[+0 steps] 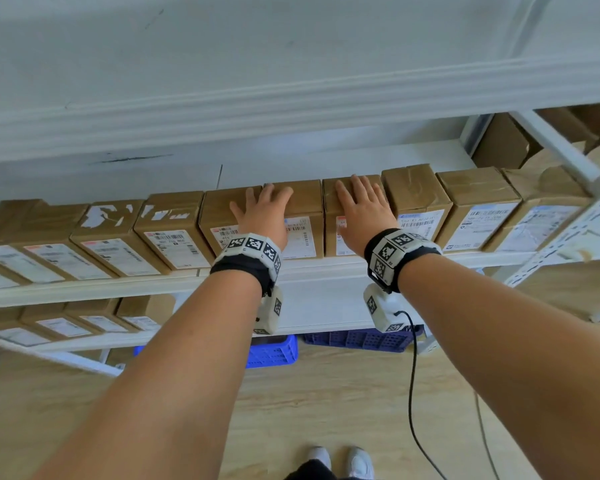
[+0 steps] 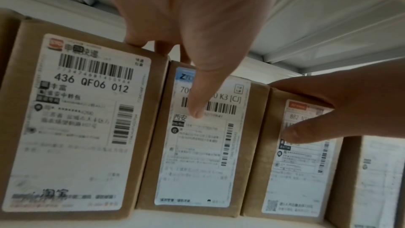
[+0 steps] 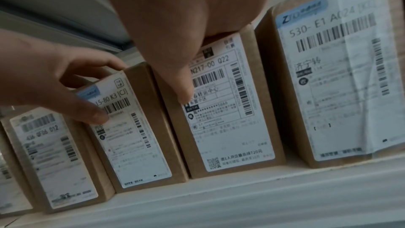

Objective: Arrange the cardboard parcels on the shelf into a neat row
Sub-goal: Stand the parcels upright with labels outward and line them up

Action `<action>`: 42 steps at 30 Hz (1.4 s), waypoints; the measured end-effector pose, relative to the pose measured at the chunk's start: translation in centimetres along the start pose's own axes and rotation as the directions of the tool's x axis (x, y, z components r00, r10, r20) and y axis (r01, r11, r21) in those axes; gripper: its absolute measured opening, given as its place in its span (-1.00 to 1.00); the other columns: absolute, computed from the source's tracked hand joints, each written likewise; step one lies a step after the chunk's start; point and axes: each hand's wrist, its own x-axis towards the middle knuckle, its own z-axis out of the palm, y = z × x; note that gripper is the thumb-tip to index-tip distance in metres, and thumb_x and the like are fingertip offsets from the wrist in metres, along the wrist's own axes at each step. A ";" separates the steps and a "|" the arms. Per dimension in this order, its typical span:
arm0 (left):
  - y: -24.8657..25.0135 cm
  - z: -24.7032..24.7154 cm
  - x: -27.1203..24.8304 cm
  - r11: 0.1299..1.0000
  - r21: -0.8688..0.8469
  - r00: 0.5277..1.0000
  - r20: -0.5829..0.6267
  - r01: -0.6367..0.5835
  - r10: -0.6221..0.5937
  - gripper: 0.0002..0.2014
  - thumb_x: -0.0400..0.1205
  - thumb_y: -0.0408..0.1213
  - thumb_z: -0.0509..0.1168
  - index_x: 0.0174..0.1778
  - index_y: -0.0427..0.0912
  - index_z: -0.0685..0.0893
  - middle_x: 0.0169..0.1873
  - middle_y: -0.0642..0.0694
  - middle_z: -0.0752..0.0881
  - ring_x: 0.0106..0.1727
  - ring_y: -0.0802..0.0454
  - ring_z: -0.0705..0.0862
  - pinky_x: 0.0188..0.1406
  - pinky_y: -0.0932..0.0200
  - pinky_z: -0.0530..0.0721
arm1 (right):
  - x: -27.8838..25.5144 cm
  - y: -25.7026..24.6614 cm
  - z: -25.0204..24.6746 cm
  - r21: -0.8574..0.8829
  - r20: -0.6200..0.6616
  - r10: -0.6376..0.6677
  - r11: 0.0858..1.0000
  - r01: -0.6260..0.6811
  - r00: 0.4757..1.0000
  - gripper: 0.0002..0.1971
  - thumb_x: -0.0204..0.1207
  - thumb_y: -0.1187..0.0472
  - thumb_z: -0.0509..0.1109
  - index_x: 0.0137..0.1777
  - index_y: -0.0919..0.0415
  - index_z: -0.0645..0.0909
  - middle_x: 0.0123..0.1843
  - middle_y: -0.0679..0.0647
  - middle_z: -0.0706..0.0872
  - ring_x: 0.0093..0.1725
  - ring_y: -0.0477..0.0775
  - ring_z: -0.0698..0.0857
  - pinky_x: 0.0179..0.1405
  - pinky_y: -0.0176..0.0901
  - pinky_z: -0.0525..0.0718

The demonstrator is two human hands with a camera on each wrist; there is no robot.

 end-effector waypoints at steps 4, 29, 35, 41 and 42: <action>0.1 0.0 -0.3 1.000 -0.002 1.000 0.003 0.006 -0.006 -0.30 0.50 -0.39 0.40 0.50 0.14 0.30 0.63 -0.10 0.20 0.66 -0.35 0.02 0.53 -0.55 -0.06 | 0.1 0.0 -0.9 0.054 0.020 0.019 0.998 -0.020 1.000 -0.19 0.60 0.07 0.29 0.71 0.08 -0.12 0.73 0.20 -0.09 0.71 0.18 -0.12 0.68 0.04 -0.17; 20.1 0.9 1.2 0.974 -0.148 0.973 0.133 -0.170 0.190 -0.06 0.49 -0.23 0.41 0.69 0.06 -0.03 0.70 -0.14 -0.10 0.71 -0.16 -0.13 0.65 -0.29 -0.15 | -3.5 18.3 -4.8 0.010 0.081 0.143 0.989 -0.145 0.986 0.07 0.38 0.26 0.48 0.69 -0.01 -0.23 0.73 0.18 -0.13 0.71 0.20 -0.17 0.67 0.16 -0.16; 22.4 2.9 1.2 0.992 -0.072 0.988 0.112 -0.103 0.110 -0.05 0.48 -0.13 0.49 0.67 0.21 0.03 0.69 -0.17 -0.07 0.71 -0.18 -0.19 0.58 -0.41 -0.26 | -3.7 21.3 -3.4 0.009 0.129 0.090 0.996 -0.092 0.987 0.10 0.36 0.17 0.55 0.70 0.01 -0.18 0.72 0.22 -0.09 0.71 0.23 -0.11 0.68 0.07 -0.12; 22.7 3.6 1.3 0.994 -0.062 0.996 0.030 -0.085 0.087 -0.11 0.52 -0.36 0.44 0.66 0.20 0.11 0.67 -0.18 0.05 0.71 -0.17 -0.07 0.55 -0.42 -0.25 | -3.7 21.6 -2.5 -0.031 0.054 0.054 0.998 -0.052 0.997 -0.01 0.45 0.28 0.42 0.70 -0.01 -0.19 0.72 0.22 -0.10 0.71 0.21 -0.10 0.65 0.01 -0.09; 22.7 3.6 1.3 0.995 -0.063 0.996 0.022 -0.082 0.084 -0.10 0.52 -0.43 0.43 0.66 0.19 0.11 0.67 -0.17 0.05 0.71 -0.16 -0.05 0.55 -0.41 -0.25 | -3.7 21.6 -2.3 -0.035 0.051 0.051 0.998 -0.050 0.997 -0.02 0.47 0.28 0.41 0.70 -0.01 -0.21 0.72 0.23 -0.11 0.71 0.21 -0.11 0.66 0.01 -0.10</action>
